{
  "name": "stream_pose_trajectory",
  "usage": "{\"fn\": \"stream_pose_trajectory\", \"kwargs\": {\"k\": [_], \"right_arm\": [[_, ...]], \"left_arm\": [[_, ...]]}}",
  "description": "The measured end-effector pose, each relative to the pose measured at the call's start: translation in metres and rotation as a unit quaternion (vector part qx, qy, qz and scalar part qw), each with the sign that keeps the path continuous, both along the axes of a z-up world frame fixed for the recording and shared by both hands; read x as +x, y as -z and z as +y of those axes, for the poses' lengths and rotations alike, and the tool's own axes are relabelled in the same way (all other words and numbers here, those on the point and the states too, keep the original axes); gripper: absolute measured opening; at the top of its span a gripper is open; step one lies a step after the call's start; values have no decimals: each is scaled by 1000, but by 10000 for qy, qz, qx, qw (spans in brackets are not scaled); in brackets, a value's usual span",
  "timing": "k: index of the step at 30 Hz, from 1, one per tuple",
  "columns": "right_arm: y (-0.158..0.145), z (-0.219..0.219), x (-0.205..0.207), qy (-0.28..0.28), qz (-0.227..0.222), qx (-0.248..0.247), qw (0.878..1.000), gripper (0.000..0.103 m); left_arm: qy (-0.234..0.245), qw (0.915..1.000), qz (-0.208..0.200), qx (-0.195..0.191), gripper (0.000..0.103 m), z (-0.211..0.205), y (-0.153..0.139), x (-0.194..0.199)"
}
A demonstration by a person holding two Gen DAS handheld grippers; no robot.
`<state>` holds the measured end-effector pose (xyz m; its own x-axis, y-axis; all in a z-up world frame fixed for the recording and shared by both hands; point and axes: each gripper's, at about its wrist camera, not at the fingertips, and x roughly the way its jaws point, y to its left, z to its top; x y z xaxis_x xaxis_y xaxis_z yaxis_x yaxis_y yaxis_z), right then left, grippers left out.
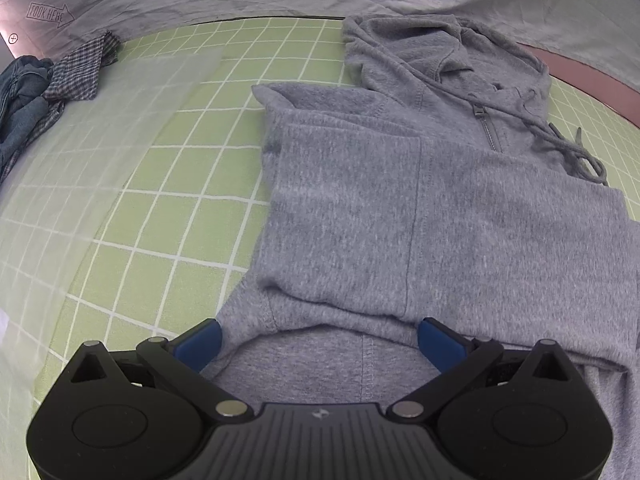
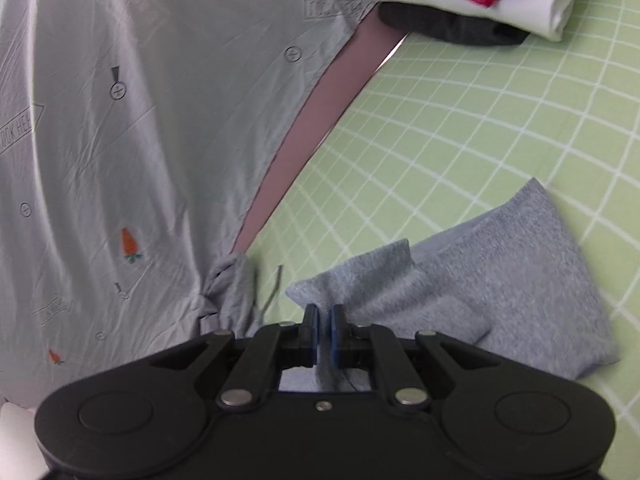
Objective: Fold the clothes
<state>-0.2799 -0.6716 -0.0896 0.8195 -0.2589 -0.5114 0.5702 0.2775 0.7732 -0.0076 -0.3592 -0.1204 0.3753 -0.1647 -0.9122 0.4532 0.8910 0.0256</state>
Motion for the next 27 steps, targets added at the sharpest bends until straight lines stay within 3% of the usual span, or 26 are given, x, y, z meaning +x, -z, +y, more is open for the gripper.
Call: {"fn": "stream_pose_trajectory", "kwargs": {"k": [4,6,7,8,11,15,19,22,27], "right_arm": [[-16,18,55,-661,-529,202,9962,6],[-22,33,81,-1095,-530,103,9925,8],[-22,40,90,-1273,-374,0,9912,10],[-23,47,96,-1387,-146,-114,9902,19],[-22,59,94,-1509,497,-510,9860,53],[-26,66,68,-1334,1453,-1438,9697,77],[-20,62,31,-862,2244,-1895,9520,80],[-10,58,3,-483,2732,-1950,9407,82],[12,52,-27,-7,3472,-1817,9200,85]], "left_arm": [[0,10000,-29,-87,103,2,2,-1],[-1,9999,-42,-137,103,3,2,-2],[2,9999,-48,-151,103,4,2,-2],[6,9998,-53,-166,103,4,3,-2],[-8,9999,-43,-165,103,4,3,-2],[-52,9999,54,-85,103,1,1,1],[-223,9996,-29,146,103,-4,-10,2],[-461,9984,-337,7,103,-6,-31,0],[-224,9990,-358,-154,103,-30,-47,3]]}}
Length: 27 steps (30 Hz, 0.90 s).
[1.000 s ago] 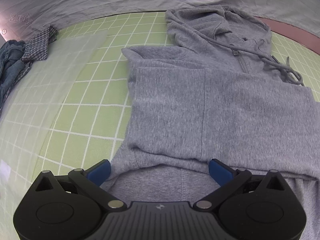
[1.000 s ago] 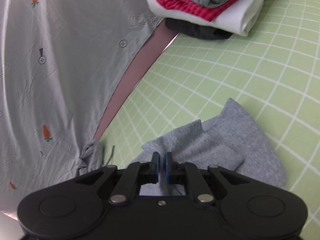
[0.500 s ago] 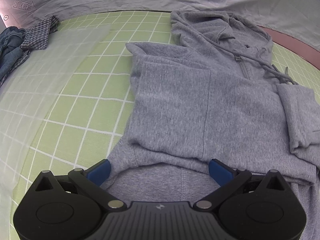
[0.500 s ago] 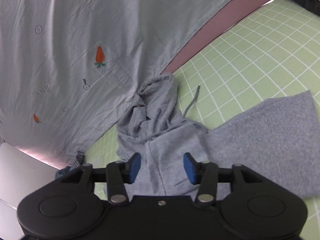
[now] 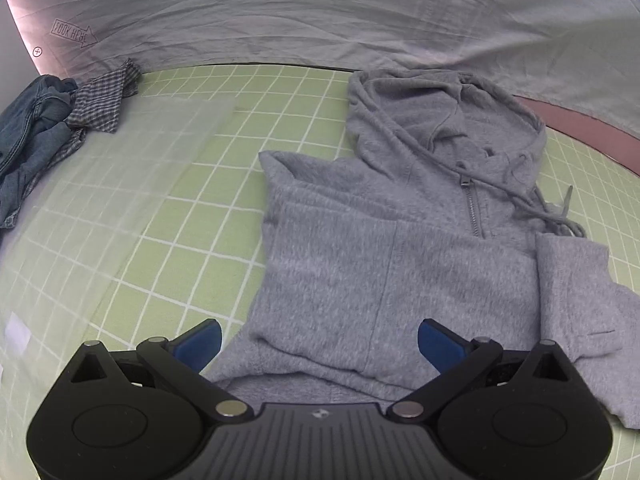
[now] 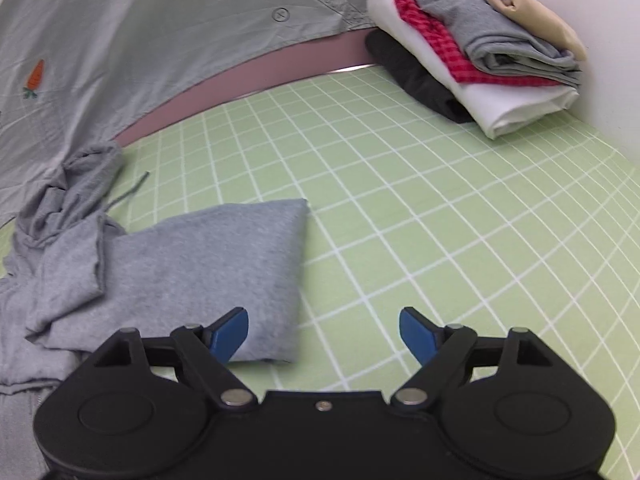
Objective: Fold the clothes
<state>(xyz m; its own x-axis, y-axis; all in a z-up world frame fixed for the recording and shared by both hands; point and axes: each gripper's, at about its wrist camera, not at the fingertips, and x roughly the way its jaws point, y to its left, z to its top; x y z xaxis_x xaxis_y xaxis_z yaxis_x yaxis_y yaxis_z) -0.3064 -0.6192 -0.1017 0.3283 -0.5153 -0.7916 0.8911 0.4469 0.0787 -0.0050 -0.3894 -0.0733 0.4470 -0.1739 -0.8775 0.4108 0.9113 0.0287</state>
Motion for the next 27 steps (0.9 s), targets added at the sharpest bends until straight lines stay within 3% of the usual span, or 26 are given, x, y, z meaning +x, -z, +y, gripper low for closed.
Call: {"fn": "stream_pose_trajectory", "kwargs": {"k": [9,16,18,21,22,23,27], "right_arm": [[11,-15,-8,434,330,4,9985,86],[15,-18,-2,400,426,78,9983,86],[17,-17,0,382,452,105,9982,86],[18,-17,1,350,454,142,9983,86],[18,-16,1,343,454,144,9983,86],[18,-16,1,338,463,139,9983,86],[18,-15,1,335,484,117,9982,86]], "left_arm": [[801,9963,269,-164,101,-48,-3,-19],[1527,9823,705,-819,70,-80,-7,-26],[1709,9794,718,-807,62,-90,-5,-30],[1948,9756,711,-720,33,-102,3,-33],[1992,9747,713,-727,18,-104,4,-34],[2022,9741,701,-731,13,-105,6,-34],[2071,9730,553,-850,2,-100,3,-36]]}}
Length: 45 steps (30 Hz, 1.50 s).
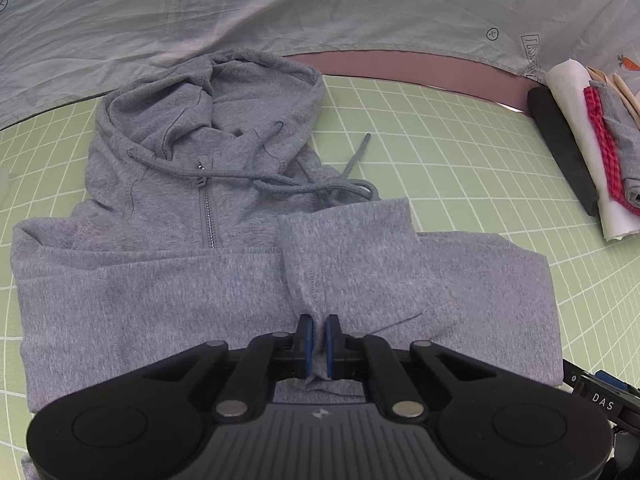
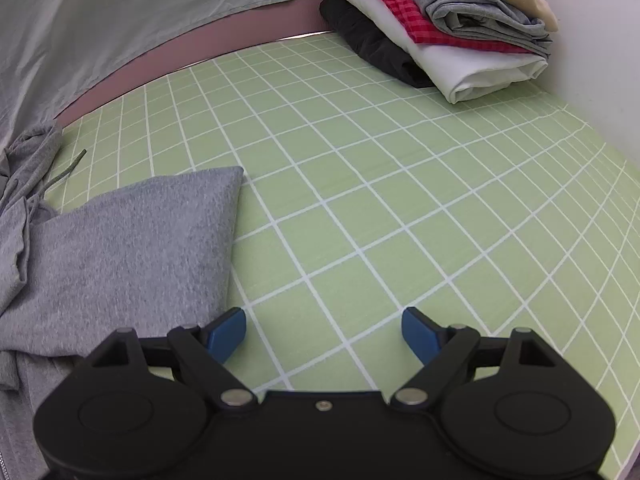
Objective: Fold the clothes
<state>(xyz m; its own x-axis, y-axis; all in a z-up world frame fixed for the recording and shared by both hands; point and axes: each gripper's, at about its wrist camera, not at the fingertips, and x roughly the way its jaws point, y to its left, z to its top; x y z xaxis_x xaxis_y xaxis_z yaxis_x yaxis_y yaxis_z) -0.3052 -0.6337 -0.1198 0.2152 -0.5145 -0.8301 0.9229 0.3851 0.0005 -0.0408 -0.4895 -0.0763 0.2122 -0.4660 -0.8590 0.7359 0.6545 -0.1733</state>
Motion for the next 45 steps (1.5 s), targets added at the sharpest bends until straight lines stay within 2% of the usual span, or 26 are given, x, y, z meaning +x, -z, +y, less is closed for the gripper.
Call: {"fn": "stream_pose_trajectory", "kwargs": {"k": [3,8,14,19,24,27,32,36,40,45], "right_arm": [[0,0,-1,9,16,-27,10000,86],[-1,2,0,-19,32,-53,10000,86],[-3,4,1,-86,40,-131,9999,86],[1,6,3,-184,95,-70,9998,86],[1,11,10,-368,141,-85,9992,86],[1,13,14,-480,157,-103,9987,86],[1,17,20,-630,215,-140,9977,86],[0,19,23,-702,266,-167,9970,86],[-1,22,27,-797,330,-202,9961,86],[-2,23,30,-886,386,-227,9951,86]], "left_arm": [[-82,9996,-157,-219,2,11,-12,-1],[-306,9974,-565,-333,2,28,-29,-3],[-683,9894,-1191,-474,2,56,-58,-4],[-1302,9757,-1699,-480,2,87,-81,4],[-1925,9631,-1859,-277,2,125,-83,23],[-2357,9549,-1798,-148,2,150,-78,38],[-2899,9358,-2006,-39,2,186,-81,55],[-3283,9173,-2252,22,2,207,-86,69],[-3639,9018,-2307,320,2,227,-73,84],[-4095,8880,-1886,911,3,251,-33,102]]}}
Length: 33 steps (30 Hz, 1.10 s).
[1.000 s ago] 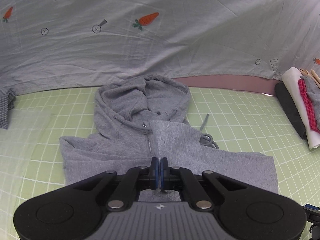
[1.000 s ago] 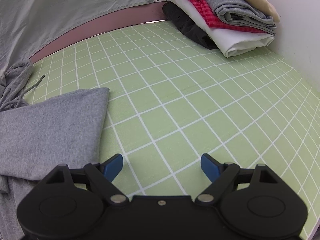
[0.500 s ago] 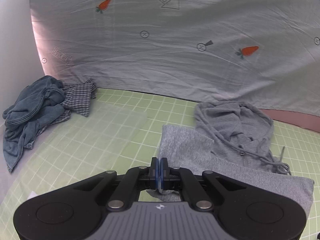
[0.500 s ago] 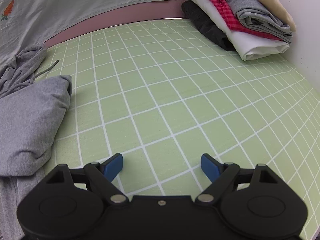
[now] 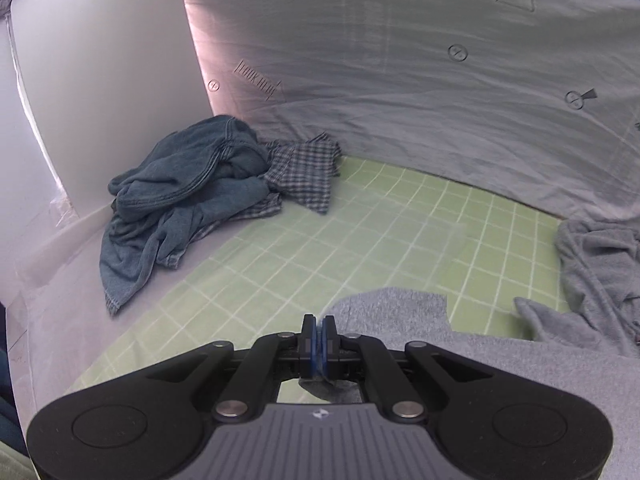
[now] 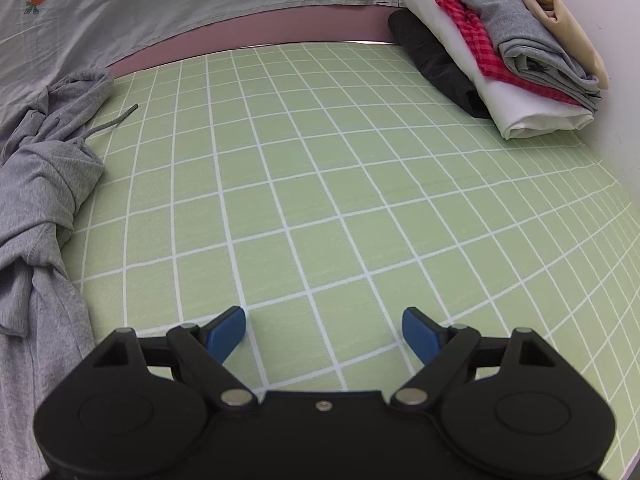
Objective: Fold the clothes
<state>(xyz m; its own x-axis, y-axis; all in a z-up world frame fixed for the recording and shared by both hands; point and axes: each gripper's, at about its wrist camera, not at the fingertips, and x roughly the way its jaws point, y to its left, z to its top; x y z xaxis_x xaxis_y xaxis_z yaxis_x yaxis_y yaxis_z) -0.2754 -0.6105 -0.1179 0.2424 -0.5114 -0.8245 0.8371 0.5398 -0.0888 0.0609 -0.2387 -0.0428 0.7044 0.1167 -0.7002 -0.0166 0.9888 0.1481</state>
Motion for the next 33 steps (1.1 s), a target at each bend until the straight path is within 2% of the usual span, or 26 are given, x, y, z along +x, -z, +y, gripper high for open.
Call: {"fn": "stream_pose_trajectory", "kwargs": {"k": [2,3,4,7,9,10,11,12,13,15,18,21,25,32,33], "right_arm": [[-1,-1,2,-17,-6,9,10000,86],[-2,-2,4,-27,-19,9,10000,86],[-3,-2,6,-42,-50,1,10000,86],[-9,-5,17,-94,-205,6,9997,86],[-15,-6,29,-207,-424,30,9989,84],[-17,-6,37,-295,-541,52,9981,82],[-19,-7,44,-380,-665,88,9970,77],[-21,-9,51,-458,-803,154,9956,71],[-23,-10,59,-537,-941,221,9939,69],[-26,-13,73,-682,-1181,369,9900,54],[-28,-12,90,-898,-1451,577,9836,39],[-31,-6,103,-1183,-1707,738,9754,29],[-32,3,119,-1540,-1839,859,9670,25],[-23,-11,132,-1272,-2074,1248,9619,25],[-21,-13,133,-1224,-2087,1282,9618,22]], "left_arm": [[-196,9994,275,36,3,5,11,1],[-175,9992,356,-64,5,6,13,-3],[-127,9988,428,-185,9,5,14,-7],[229,9967,627,-455,33,-12,18,-17],[568,9932,836,-569,37,-32,25,-21],[738,9909,940,-626,42,-42,28,-23],[906,9880,1044,-682,50,-51,31,-25],[1012,9849,1184,-754,54,-60,36,-26],[1087,9815,1341,-832,56,-67,43,-26],[1023,9804,1506,-747,57,-81,54,-25],[881,9822,1549,-601,70,-88,59,-20],[802,9828,1585,-503,81,-89,62,-15],[820,9844,1490,-448,88,-86,65,-15],[800,9855,1450,-369,94,-86,67,-15],[802,9855,1448,-370,94,-85,68,-14]]}}
